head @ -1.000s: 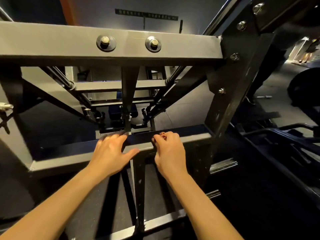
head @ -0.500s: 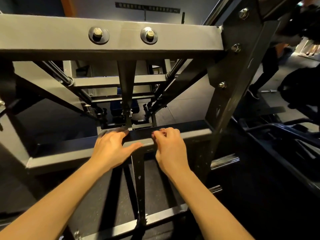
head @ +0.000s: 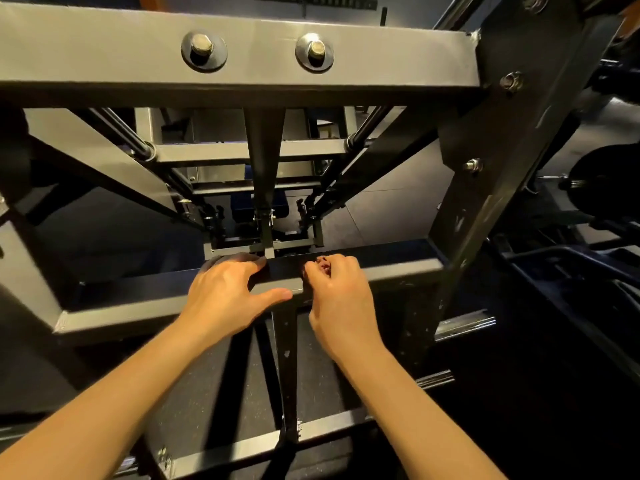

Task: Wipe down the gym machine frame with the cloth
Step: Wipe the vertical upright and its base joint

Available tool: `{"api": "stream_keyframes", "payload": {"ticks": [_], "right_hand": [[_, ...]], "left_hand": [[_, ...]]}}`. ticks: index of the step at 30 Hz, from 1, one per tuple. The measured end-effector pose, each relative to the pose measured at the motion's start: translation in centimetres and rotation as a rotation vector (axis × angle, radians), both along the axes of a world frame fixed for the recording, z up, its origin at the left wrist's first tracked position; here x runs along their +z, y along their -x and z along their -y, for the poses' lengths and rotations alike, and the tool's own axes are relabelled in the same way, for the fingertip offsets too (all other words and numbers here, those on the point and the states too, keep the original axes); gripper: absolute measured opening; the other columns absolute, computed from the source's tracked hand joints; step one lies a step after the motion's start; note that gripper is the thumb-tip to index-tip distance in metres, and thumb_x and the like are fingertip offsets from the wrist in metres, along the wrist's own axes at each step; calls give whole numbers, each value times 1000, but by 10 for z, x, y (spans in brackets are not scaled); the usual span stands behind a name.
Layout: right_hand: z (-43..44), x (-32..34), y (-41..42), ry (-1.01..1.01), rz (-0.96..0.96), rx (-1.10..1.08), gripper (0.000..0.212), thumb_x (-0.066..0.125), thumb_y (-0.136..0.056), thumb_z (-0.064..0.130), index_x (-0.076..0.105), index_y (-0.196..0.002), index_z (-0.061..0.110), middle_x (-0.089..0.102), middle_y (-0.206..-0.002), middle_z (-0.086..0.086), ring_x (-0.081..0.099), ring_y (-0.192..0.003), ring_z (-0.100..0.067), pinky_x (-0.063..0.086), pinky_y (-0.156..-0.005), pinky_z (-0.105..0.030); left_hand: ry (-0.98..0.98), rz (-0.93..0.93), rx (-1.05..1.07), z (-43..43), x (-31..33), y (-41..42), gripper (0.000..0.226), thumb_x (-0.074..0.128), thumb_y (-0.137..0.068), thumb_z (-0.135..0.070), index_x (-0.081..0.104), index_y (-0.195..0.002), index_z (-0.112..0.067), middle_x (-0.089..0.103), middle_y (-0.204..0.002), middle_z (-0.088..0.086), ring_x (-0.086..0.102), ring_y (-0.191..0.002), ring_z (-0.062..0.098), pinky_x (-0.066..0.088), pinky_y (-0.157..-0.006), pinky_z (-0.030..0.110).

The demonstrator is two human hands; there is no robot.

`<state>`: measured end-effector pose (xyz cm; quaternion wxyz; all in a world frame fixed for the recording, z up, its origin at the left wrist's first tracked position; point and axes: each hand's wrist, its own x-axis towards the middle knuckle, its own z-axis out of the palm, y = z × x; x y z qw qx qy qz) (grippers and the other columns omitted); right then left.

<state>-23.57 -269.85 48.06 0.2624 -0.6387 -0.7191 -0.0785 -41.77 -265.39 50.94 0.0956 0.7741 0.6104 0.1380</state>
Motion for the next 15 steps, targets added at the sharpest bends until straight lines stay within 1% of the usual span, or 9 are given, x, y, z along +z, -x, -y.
{"api": "stream_keyframes", "payload": {"ticks": [1,3,5,7,9,10,11,13,15], "right_hand": [[-1,4,-11,3,-7,26,37,74,-84,22,66,-120,21,61,-118,-5,54,-110,-22,49,-87,-31],[-8,6,-49,-1,9,-86,32,69,-88,22,68,-120,20,62,-119,-7,56,-112,-25,49,-89,-35],[-15,6,-98,-16,57,-303,28,68,-88,16,72,-115,16,63,-114,-12,59,-105,-31,49,-83,-40],[-18,6,-125,1,86,-492,23,66,-89,15,72,-112,14,60,-105,-13,59,-95,-34,47,-74,-37],[-17,5,-109,-7,123,-538,18,67,-88,15,70,-106,11,59,-97,-13,55,-87,-33,38,-68,-34],[-15,5,-90,-27,117,-490,18,68,-86,15,69,-104,12,59,-96,-12,54,-86,-30,35,-67,-33],[-12,5,-68,-40,89,-393,21,70,-85,16,68,-106,13,60,-99,-10,53,-89,-27,37,-68,-32],[-4,1,-31,-3,12,-119,33,73,-84,20,66,-116,18,60,-108,-7,54,-99,-22,47,-75,-29],[0,-1,-26,44,-18,52,42,74,-86,23,65,-127,20,60,-113,-6,55,-102,-21,53,-79,-32]], "left_hand": [[1,2,-6,0,0,1,107,37,-66,-94,58,-142,-21,65,-134,0,61,-117,18,55,-96,43],[5,-2,-17,-1,0,2,107,37,-66,-92,58,-142,-20,65,-131,0,61,-115,18,55,-96,43],[-6,-6,-20,-1,-1,2,107,36,-67,-93,58,-142,-20,64,-134,0,60,-118,19,54,-99,46],[-11,1,-19,-2,-3,1,107,36,-68,-93,57,-143,-20,63,-136,-1,59,-121,20,52,-102,48],[-15,9,-15,-3,-5,1,104,39,-70,-92,57,-144,-20,62,-138,-2,58,-122,19,51,-103,47],[-17,10,-16,-3,-5,1,103,40,-71,-91,57,-144,-21,62,-138,-3,58,-122,19,52,-102,47],[-19,11,-16,-4,-6,2,102,40,-71,-91,56,-144,-22,61,-139,-3,58,-123,18,52,-102,47],[-27,-1,-19,-4,-6,3,101,38,-72,-92,57,-144,-23,61,-139,-3,57,-125,18,51,-103,48],[-21,-22,-19,-4,-6,3,103,35,-71,-93,56,-144,-24,60,-141,-2,55,-127,19,50,-104,48]]}}
